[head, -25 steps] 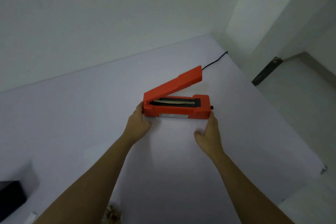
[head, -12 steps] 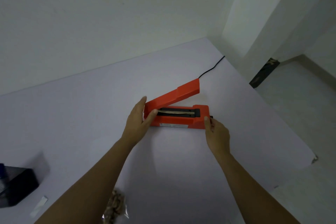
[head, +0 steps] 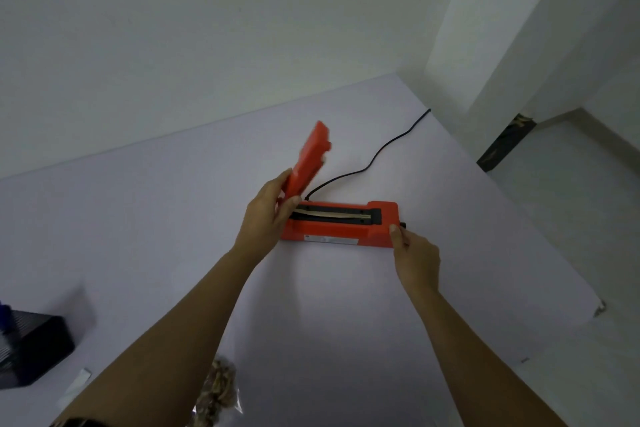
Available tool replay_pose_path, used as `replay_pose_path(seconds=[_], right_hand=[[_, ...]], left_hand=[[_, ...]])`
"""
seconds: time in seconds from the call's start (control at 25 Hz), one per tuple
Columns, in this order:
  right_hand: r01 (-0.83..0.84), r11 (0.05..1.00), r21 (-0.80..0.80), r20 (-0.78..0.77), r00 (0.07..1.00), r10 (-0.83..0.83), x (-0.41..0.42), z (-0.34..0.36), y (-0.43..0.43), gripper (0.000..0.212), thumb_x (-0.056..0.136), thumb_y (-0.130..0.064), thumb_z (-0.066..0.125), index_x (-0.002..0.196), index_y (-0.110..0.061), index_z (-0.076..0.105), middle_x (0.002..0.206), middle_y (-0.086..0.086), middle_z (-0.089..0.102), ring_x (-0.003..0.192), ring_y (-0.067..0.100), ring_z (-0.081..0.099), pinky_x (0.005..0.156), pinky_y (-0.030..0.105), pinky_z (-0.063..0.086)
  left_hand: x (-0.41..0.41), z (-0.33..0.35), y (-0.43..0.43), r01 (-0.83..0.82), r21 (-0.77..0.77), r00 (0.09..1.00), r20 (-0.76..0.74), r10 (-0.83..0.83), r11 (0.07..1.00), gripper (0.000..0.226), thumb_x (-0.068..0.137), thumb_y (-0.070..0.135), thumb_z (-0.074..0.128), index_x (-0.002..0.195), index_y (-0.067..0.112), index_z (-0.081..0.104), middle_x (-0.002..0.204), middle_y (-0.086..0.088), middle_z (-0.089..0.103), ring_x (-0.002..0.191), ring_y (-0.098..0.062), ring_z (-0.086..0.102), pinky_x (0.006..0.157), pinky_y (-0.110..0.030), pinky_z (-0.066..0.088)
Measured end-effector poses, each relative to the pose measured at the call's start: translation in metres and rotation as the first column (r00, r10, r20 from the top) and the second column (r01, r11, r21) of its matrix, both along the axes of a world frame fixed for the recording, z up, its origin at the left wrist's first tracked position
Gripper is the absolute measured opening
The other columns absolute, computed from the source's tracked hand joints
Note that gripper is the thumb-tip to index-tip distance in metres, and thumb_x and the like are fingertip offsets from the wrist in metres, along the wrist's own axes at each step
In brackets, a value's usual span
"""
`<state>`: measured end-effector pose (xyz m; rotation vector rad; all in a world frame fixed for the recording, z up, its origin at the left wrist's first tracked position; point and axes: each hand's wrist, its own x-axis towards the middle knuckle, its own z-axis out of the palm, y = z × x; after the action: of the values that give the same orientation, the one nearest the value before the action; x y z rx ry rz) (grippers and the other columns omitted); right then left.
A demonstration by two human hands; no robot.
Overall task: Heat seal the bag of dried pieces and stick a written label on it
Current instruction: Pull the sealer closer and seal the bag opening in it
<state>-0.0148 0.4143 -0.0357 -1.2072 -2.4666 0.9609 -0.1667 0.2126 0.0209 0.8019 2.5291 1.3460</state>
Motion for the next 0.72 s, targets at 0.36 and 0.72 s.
replay_pose_path(seconds=[0.36, 0.72], right_hand=[[0.037, 0.997, -0.068, -0.072, 0.997, -0.042, 0.003, 0.005, -0.007, 0.045, 0.095, -0.042, 0.040, 0.109, -0.008, 0.065, 0.100, 0.014, 0.069, 0.090, 0.027, 0.063, 0.077, 0.032, 0.046], [-0.001, 0.943, -0.332, -0.138, 0.989, -0.048, 0.006, -0.007, -0.126, 0.032, 0.095, -0.033, 0.046, 0.085, -0.007, 0.060, 0.069, -0.001, 0.058, 0.068, 0.018, 0.057, 0.066, 0.028, 0.044]], left_hand=[[0.001, 0.001, -0.007, -0.033, 0.042, 0.994, 0.105, 0.029, 0.999, 0.059, 0.095, 0.036, 0.046, 0.147, 0.021, 0.023, 0.148, -0.001, 0.038, 0.132, -0.019, 0.041, 0.110, -0.043, 0.035], [0.046, -0.028, -0.107, -0.401, -0.060, 0.884, 0.235, 0.404, 0.914, 0.052, 0.094, 0.027, 0.051, 0.141, 0.012, 0.036, 0.143, -0.006, 0.045, 0.127, -0.018, 0.046, 0.098, -0.022, 0.035]])
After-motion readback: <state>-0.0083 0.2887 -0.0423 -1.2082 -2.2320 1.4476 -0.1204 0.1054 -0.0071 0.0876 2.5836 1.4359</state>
